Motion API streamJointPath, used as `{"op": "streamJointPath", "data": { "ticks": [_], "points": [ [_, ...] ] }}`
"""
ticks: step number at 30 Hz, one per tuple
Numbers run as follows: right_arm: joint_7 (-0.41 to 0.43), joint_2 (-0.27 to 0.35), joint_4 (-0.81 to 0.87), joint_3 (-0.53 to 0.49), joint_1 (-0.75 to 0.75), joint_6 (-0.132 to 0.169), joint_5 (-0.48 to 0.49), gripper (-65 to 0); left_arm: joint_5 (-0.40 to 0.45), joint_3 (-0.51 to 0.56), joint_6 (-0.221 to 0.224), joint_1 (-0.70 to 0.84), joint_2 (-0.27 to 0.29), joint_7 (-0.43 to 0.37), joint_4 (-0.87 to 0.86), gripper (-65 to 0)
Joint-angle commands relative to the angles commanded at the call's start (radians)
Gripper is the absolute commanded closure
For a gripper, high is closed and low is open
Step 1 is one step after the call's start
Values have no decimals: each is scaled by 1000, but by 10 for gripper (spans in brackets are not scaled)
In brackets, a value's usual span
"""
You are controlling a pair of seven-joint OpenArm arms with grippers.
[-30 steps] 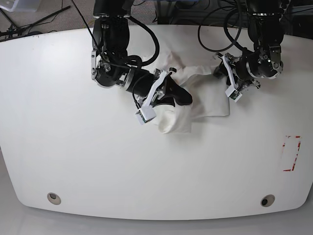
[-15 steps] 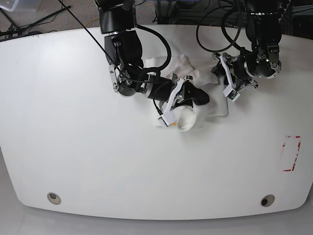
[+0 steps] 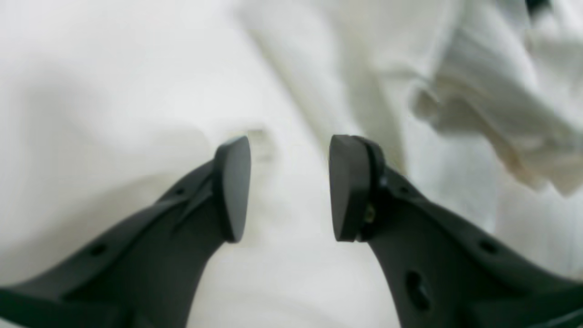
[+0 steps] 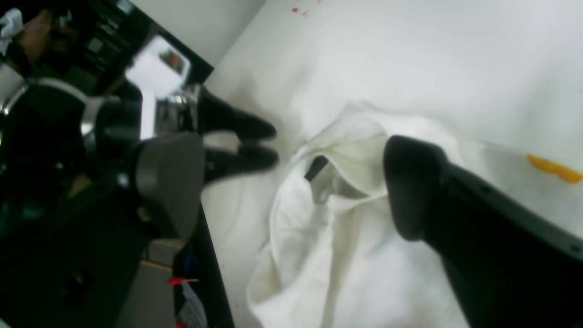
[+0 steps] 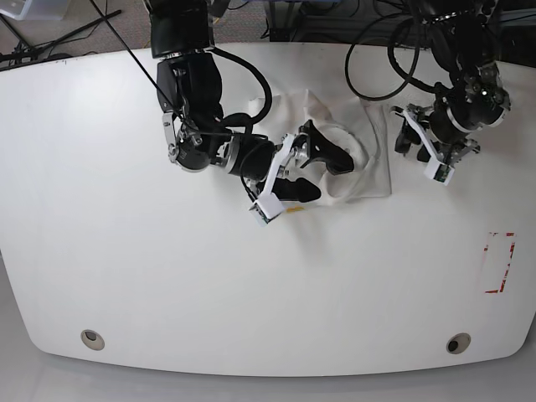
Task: Fold the T-shirt properly
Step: 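Grasp the shirt with the right gripper and fold it toward the left gripper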
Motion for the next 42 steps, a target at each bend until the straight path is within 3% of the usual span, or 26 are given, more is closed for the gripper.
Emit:
{"op": "streamJointPath", "data": {
  "ticks": [4, 6, 11, 14, 21, 28, 32, 37, 40, 42],
  "points": [
    [0, 69, 21, 0, -63, 0, 0, -442, 0, -133, 0, 5, -3, 0, 9, -257],
    [0, 92, 20, -2, -104, 0, 0, -401, 2, -195, 0, 8, -37, 0, 9, -257],
    [-2, 101, 11, -52, -164, 0, -14, -331, 2, -236, 0, 43, -109, 2, 6, -257],
    [5, 117, 2, -135, -143, 0, -89, -304, 2, -245, 0, 57, -123, 2, 8, -257],
    [0, 48, -117, -186, -5, 0, -199, -290, 2, -244, 0, 81, -163, 2, 12, -257],
    [0, 35, -226, -195, 123, 0, -227, -290, 9, -245, 0, 83, -163, 2, 9, -257],
    [0, -12, -250, -244, 167, 0, -256, -290, 9, -245, 0, 106, -163, 2, 12, -257],
    [11, -114, -399, -287, 252, 0, -313, -290, 9, -245, 0, 115, -163, 2, 12, -257],
    [54, -172, -503, -290, 305, 0, -364, -290, 8, -244, 0, 132, -164, 2, 14, -257],
    [86, -172, -545, -305, 339, 0, -361, -292, 6, -244, 0, 135, -164, 2, 15, -257]
  ]
}}
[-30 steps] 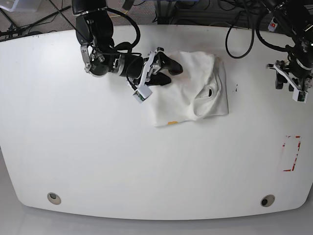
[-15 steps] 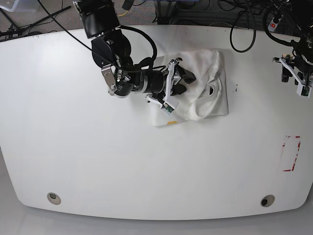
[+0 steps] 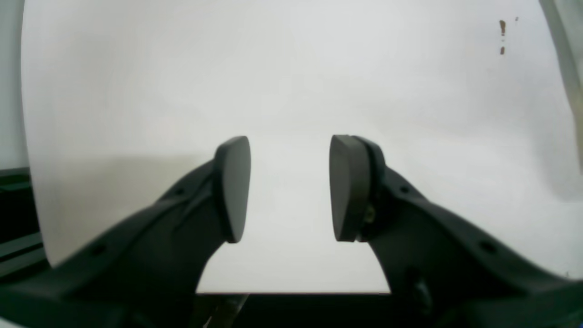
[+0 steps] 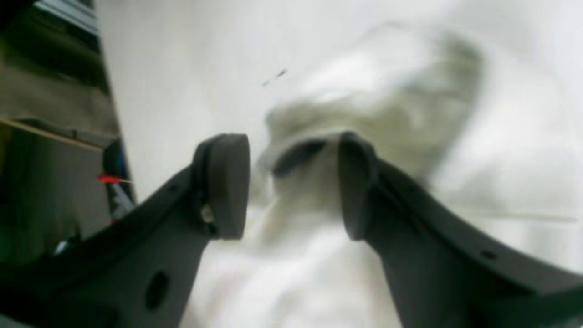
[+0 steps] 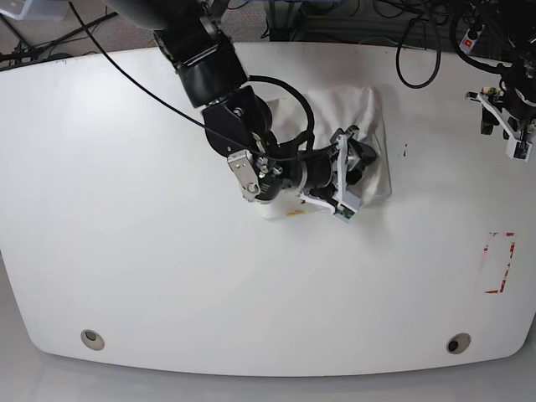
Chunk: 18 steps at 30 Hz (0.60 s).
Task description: Fold the T-shirt properly
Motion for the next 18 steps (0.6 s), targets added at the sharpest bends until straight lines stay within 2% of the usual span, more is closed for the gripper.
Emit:
{"op": "streamJointPath", "data": {
  "ticks": [3, 5, 10, 15, 16, 18],
  "points": [
    [18, 0, -5, -63, 51, 0, 91, -292, 2, 0, 0, 0, -2, -2, 8, -257],
    [18, 3, -3, -63, 74, 0, 160, -292, 2, 2, 0, -2, -34, -2, 8, -257],
    [20, 113, 146, -63, 58, -2, 241, -292, 2, 55, 0, -5, -40, -2, 11, -257],
    [20, 218, 295, -63, -3, -3, 245, -292, 2, 135, 0, -8, -44, -2, 25, -257],
    [20, 231, 310, -63, -14, -6, 245, -290, 2, 152, 0, -8, -43, -2, 34, -257],
    [20, 273, 345, -63, -48, -37, 249, -290, 0, 195, 0, -8, -38, -2, 61, -257]
  ]
}}
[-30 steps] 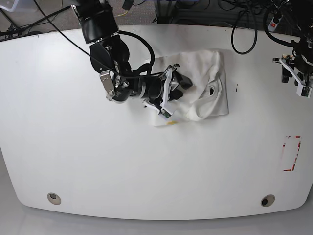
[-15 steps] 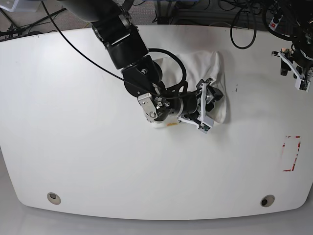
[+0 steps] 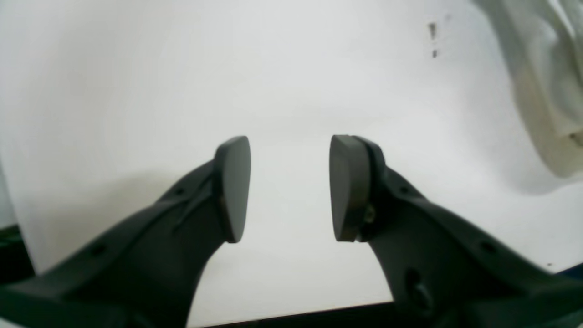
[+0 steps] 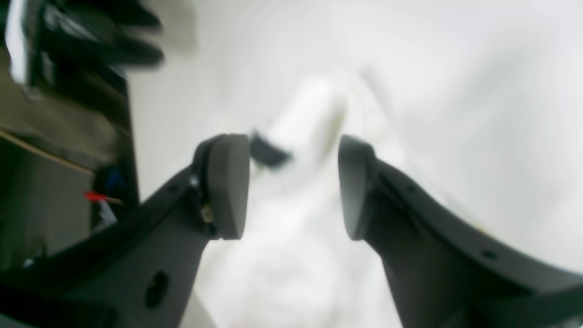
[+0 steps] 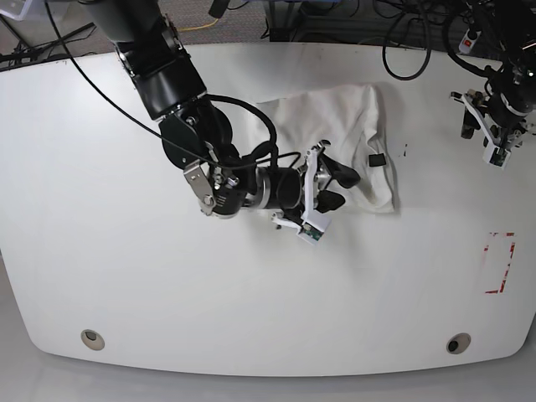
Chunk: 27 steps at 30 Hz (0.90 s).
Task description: Fold the T-shirt properly
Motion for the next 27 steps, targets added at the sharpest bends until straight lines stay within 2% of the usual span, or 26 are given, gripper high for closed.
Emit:
{"op": "streamJointPath", "data": {
  "ticks": [2, 3, 7, 9, 12, 16, 19, 22, 27],
  "points": [
    [2, 23, 18, -2, -32, -29, -5, -290, 0, 32, 0, -2, 0, 0, 6, -257],
    [2, 28, 17, -3, -46, -34, -5, -290, 0, 43, 0, -8, 0, 0, 6, -257],
    [5, 29, 15, -8, -107, -38, -12, -290, 2, 49, 0, -35, 0, 0, 5, -257],
    [5, 23, 6, -14, -138, -38, -60, -290, 2, 48, 0, -35, 0, 0, 5, -257],
    [5, -26, -29, -74, -150, -38, -161, -290, 2, 38, 0, -35, -6, 0, 5, -257],
    [6, -109, -103, -152, -157, -34, -304, -290, 0, -46, 0, -35, -6, 0, 5, -257],
    [6, -164, -150, -193, -157, -34, -376, -290, -3, -83, 0, -35, -6, 0, 5, -257],
    [6, -218, -157, -204, -155, -35, -433, -290, 2, -98, 0, -35, -9, 0, 5, -257],
    [5, -252, -121, -199, -146, -38, -440, -290, -3, -78, 0, -35, -32, 0, 5, -257]
  ]
}}
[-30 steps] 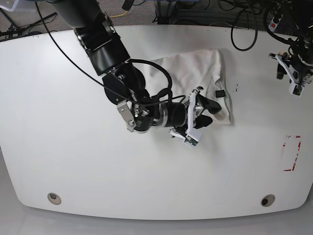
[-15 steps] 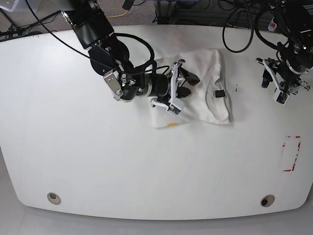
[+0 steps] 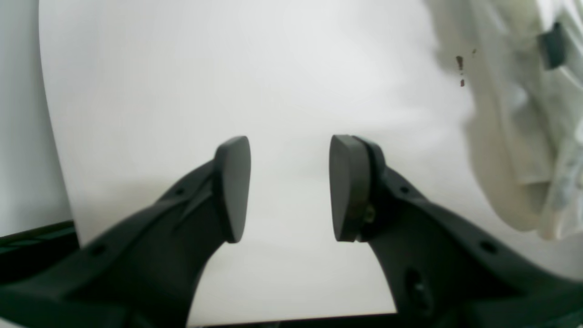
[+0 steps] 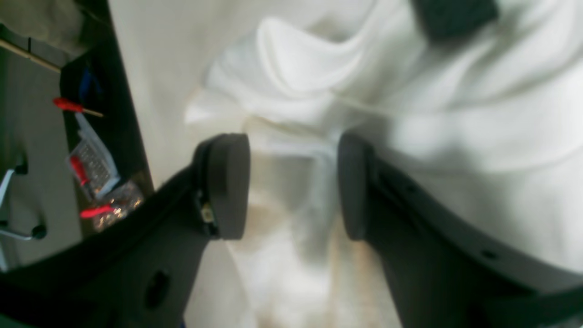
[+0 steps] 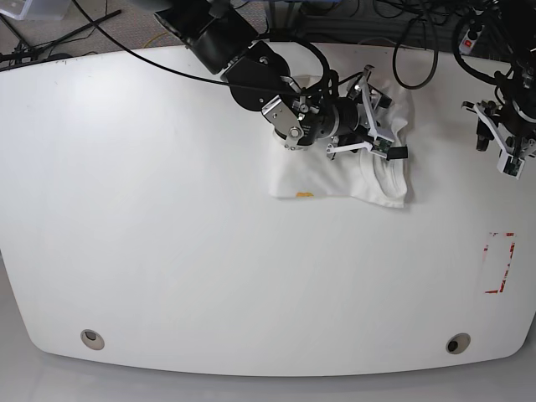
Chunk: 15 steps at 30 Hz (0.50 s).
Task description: Fold the T-shirt properly
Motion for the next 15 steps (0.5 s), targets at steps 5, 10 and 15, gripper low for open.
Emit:
{"op": "streamJointPath", "data": {
  "ticks": [5, 10, 15],
  "points": [
    [-2, 37, 138, 58, -8, 0, 0, -290, 0, 54, 0, 0, 3, 0, 0, -257],
    [-3, 95, 219, 230, -11, 5, 0, -290, 3, 186, 0, 0, 5, 0, 2, -257],
    [-2, 152, 224, 402, 18, 5, -9, -290, 5, 339, 0, 3, 44, 0, 3, -257]
  ]
}}
